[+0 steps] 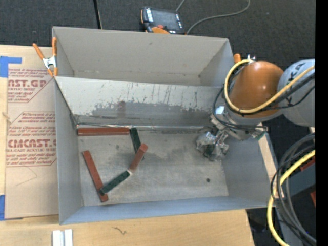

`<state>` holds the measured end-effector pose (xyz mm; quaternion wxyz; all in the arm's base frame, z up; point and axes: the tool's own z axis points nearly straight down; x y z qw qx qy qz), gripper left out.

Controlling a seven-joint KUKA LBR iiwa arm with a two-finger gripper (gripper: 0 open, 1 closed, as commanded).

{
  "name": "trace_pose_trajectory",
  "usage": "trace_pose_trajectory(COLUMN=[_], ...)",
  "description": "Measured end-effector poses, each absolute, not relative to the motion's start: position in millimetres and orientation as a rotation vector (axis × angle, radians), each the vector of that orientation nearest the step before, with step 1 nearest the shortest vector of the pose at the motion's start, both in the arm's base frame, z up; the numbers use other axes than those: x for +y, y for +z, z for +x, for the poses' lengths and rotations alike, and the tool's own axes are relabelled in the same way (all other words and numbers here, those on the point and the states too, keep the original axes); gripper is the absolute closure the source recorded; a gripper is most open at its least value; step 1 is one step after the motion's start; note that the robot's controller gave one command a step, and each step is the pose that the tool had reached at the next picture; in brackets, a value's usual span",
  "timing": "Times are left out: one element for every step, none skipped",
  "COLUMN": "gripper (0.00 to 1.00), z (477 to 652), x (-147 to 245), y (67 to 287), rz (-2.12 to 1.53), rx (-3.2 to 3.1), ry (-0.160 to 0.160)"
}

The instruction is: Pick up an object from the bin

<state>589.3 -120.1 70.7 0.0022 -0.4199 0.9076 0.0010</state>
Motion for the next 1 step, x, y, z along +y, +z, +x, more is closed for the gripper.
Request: trace_pose_trajectory(gripper=[1.00], z=[586.6], x=[-112.3], y=[257.9], rz=[-1.326], rx=[2.838], ry=[-0.008])
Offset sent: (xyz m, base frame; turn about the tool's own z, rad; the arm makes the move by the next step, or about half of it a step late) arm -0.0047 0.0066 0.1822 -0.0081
